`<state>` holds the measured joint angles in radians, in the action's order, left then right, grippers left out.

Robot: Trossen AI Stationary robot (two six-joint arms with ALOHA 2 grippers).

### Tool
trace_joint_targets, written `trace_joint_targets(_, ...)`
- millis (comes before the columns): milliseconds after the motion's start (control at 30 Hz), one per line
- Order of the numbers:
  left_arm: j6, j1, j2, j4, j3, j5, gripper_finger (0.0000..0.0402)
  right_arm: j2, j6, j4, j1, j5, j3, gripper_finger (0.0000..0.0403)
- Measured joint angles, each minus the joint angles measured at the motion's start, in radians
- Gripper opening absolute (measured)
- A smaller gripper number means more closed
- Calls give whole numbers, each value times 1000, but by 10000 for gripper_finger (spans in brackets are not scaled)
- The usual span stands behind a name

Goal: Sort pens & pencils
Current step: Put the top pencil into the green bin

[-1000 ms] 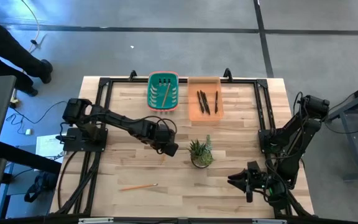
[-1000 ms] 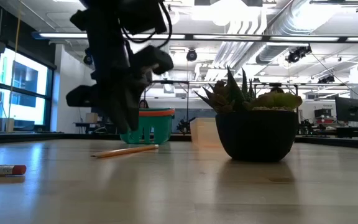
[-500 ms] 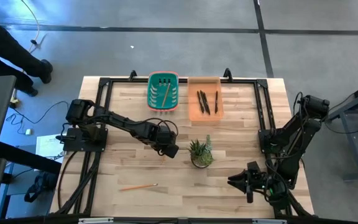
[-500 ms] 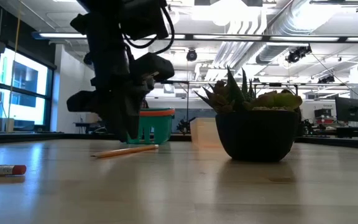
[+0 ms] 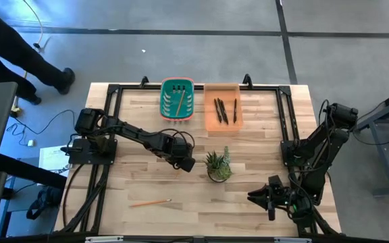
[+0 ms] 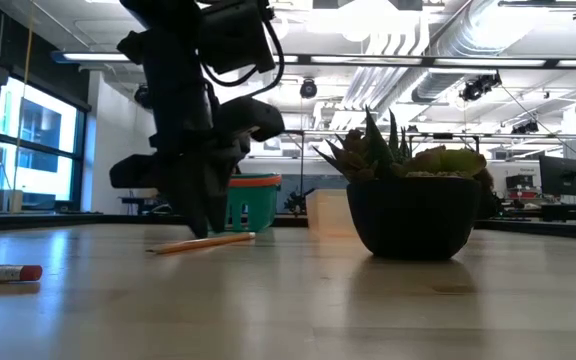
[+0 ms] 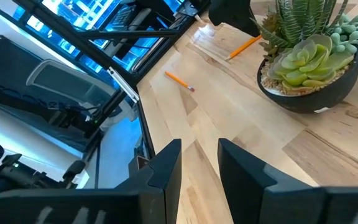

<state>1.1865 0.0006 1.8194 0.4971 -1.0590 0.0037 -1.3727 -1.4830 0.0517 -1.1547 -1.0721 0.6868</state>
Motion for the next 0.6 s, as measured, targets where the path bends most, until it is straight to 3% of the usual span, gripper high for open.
trace_joint_targets(600,5,19,-1,2,0,-12,83,0,1,3,0,0,0,96)
